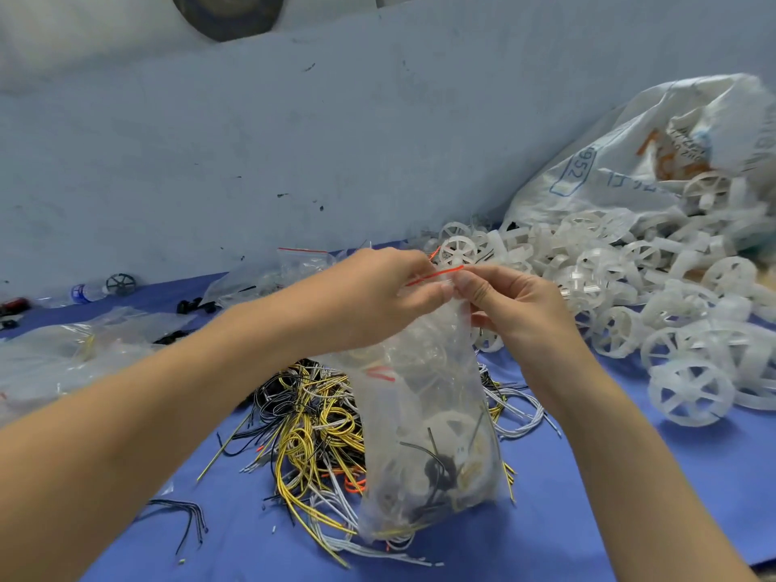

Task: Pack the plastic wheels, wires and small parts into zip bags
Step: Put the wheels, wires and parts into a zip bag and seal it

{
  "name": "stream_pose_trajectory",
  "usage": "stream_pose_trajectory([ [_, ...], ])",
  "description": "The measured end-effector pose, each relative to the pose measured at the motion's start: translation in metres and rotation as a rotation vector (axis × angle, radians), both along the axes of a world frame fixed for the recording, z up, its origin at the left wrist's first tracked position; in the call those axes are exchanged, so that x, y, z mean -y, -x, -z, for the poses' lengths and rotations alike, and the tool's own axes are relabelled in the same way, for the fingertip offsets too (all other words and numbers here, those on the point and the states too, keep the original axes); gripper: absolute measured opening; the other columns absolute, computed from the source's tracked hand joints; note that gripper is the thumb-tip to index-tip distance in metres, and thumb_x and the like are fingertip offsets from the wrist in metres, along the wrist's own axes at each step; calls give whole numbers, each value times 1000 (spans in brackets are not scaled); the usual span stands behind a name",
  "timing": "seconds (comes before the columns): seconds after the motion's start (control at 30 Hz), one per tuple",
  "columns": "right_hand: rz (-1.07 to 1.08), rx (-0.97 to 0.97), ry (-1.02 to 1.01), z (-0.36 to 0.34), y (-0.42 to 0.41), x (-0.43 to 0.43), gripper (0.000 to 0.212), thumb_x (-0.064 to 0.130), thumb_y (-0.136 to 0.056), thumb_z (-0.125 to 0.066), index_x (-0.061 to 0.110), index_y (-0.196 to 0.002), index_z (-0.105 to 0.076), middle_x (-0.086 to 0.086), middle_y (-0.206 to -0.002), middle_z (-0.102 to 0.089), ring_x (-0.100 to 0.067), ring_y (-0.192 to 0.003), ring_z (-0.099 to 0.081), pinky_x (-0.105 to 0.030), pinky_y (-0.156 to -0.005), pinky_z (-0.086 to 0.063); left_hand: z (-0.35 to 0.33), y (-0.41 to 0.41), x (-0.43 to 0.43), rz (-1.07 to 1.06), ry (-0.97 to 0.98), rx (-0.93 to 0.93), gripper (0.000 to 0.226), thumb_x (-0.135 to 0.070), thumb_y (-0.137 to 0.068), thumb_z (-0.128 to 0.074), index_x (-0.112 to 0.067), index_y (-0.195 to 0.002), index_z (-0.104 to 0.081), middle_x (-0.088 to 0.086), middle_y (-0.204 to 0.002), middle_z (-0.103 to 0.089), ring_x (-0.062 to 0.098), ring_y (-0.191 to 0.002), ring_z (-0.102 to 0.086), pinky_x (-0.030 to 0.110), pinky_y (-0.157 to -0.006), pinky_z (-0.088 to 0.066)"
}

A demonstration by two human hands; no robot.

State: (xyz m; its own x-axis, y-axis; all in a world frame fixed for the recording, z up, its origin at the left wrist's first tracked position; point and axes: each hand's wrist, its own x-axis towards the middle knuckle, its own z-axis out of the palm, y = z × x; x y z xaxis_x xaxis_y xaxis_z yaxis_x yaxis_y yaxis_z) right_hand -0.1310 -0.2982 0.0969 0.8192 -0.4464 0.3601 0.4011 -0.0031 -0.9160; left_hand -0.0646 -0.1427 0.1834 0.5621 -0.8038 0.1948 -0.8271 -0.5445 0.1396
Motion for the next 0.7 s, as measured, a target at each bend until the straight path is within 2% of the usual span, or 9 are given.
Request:
stream_pose_trajectory([
  [0.07, 18, 7, 3, 0, 0, -1, 12, 27, -89, -69, 20, -93, -78, -5, -85, -74, -14, -76, -62, -35, -79, -56, 3, 2, 7, 24, 8, 37, 34, -49, -98, -43, -22, -96, -64, -6, -87, -70, 14, -79, -64, 39, -74, -52],
  [0.17, 54, 36, -25, 0, -2, -4, 13, 21, -93, -66, 22, -87, -78, 2, -80, -71, -11, -73, -59, -29, -74, -55, 4, -2, 11, 14, 22, 193, 32, -45, -101, -42, -22, -91, -62, -7, -75, -65, 19, -71, -59, 38, -66, -50],
  [0.27, 59, 48, -57, 0, -5, -6, 12, 19, -93, -66, 20, -89, -77, 7, -76, -70, -5, -67, -58, -21, -66, -55, 7, -5, 12, -17, -2, 392, 32, -47, -102, -36, -23, -93, -55, -7, -65, -45, 27, -66, -47, 34, -55, -33],
  [0.33, 7, 26, -46, 1, -5, -6, 11, 20, -93, -66, 16, -93, -76, 11, -68, -64, -4, -63, -56, -20, -64, -53, 11, -8, 13, -20, -37, 508, 22, -40, -103, -37, -24, -94, -49, -5, -64, -38, 30, -65, -45, 33, -53, -27],
  [0.4, -27, -1, -52, 2, -6, -6, 12, 24, -92, -68, 16, -91, -77, 11, -63, -56, -7, -61, -53, -21, -64, -54, 12, -8, 14, -38, -51, 582, 6, -28, -101, -42, -26, -97, -45, -5, -60, -30, 29, -60, -42, 31, -48, -18],
  [0.5, 6, 2, -53, 3, -7, -7, 13, 24, -90, -70, 14, -88, -77, 10, -62, -55, -8, -54, -52, -24, -59, -56, 16, -5, 14, -68, -31, 641, 6, -27, -101, -42, -26, -96, -43, -5, -56, -26, 23, -49, -27, 30, -46, -10],
  [0.57, 42, 15, -33, 4, -7, -8, 13, 22, -92, -68, 14, -87, -76, 7, -65, -57, -9, -49, -52, -28, -55, -54, 21, -3, 16, -50, 24, 619, 17, -36, -104, -35, -27, -89, -38, -1, -58, -39, 25, -53, -30, 31, -47, -15],
  [0.6, 57, 14, -22, 4, -7, -8, 13, 22, -93, -68, 15, -85, -75, 5, -67, -58, -11, -48, -52, -30, -55, -53, 23, -4, 18, -27, 61, 543, 22, -39, -104, -32, -25, -87, -38, 2, -61, -43, 26, -57, -34, 33, -50, -21],
  [0.7, 62, 11, -31, 6, -7, -7, 15, 21, -94, -65, 12, -86, -73, 7, -64, -58, -14, -49, -55, -29, -53, -51, 24, -10, 22, 22, 94, 150, 35, -41, -104, -28, -18, -89, -51, -3, -75, -53, 25, -75, -50, 38, -64, -36],
])
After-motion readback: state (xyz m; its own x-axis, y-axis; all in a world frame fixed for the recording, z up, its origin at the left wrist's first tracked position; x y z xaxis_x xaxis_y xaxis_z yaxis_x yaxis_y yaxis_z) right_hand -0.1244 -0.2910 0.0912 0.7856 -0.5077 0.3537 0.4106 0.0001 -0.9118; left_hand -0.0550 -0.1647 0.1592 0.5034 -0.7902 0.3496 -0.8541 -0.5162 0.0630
